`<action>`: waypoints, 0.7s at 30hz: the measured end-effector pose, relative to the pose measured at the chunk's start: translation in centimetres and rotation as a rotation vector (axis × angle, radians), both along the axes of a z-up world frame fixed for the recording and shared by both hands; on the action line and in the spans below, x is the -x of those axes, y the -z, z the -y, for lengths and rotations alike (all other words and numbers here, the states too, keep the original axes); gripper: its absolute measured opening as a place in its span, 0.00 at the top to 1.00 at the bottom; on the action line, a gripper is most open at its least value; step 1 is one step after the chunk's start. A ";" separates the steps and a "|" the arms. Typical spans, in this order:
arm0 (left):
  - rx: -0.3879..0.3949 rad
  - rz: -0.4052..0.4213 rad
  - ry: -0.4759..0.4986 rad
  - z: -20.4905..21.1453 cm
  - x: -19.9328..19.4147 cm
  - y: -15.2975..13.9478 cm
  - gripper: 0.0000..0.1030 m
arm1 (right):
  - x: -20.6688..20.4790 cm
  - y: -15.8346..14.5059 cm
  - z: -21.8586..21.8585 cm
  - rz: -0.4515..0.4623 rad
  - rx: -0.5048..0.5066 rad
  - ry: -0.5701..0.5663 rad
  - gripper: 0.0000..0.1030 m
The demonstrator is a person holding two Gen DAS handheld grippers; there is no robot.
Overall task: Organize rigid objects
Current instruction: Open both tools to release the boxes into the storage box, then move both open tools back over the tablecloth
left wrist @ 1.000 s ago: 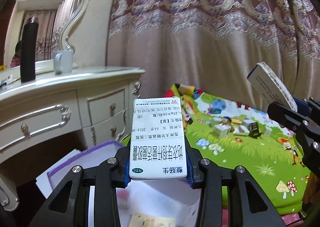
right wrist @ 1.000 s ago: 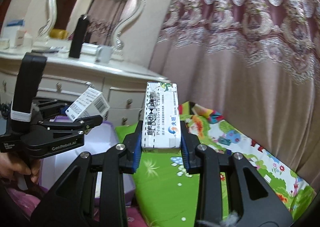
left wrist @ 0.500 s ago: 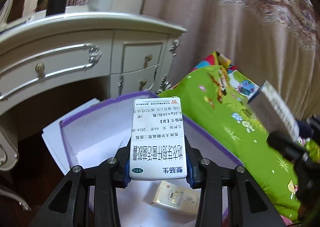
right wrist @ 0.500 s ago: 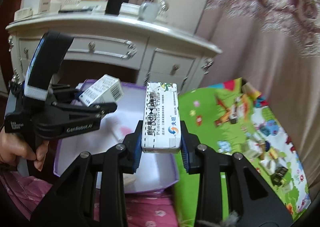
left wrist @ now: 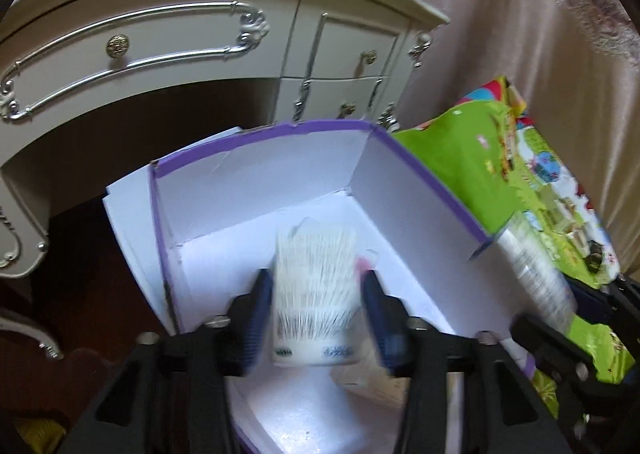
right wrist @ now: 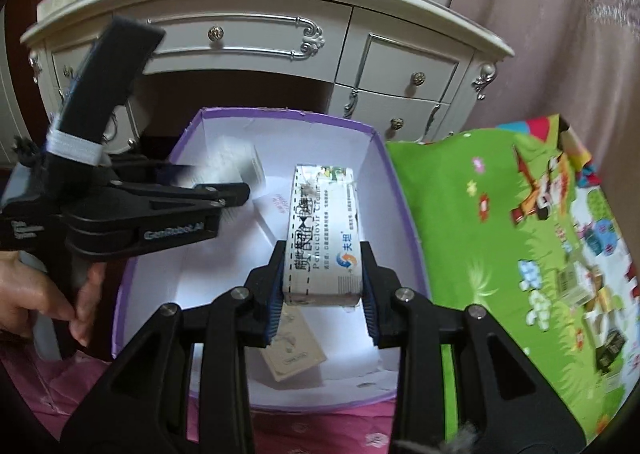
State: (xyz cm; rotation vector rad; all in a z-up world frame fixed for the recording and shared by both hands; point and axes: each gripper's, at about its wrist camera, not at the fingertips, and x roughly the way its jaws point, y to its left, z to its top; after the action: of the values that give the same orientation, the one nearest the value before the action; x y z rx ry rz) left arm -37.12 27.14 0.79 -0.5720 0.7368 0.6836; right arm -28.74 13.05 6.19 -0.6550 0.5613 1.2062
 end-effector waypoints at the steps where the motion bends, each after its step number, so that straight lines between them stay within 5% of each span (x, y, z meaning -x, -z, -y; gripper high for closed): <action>1: -0.013 -0.008 -0.015 0.0 0.1 -0.1 0.15 | -0.2 0.1 0.1 -0.008 -0.004 0.008 0.48; 3: -0.045 -0.002 -0.044 0.3 0.4 -0.6 0.10 | -0.6 -0.2 1.1 -0.009 -0.031 0.036 0.34; 11: -0.135 0.053 0.051 3.0 -1.0 -3.2 0.10 | -5.3 -2.5 7.6 -0.009 -0.135 0.265 0.23; 16: -0.201 0.115 0.281 7.4 -5.5 -5.6 0.02 | -10.3 -1.8 14.5 -0.037 -0.149 0.506 0.19; 21: -0.193 0.090 0.568 14.2 -14.7 -5.6 0.00 | -15.6 0.5 23.9 -0.164 -0.154 0.821 0.19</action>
State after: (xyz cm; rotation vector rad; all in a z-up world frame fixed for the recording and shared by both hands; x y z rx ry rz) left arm -22.38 12.93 6.43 -0.1947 0.6967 0.1949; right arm -13.17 -10.82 5.67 -0.1478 0.7665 0.5176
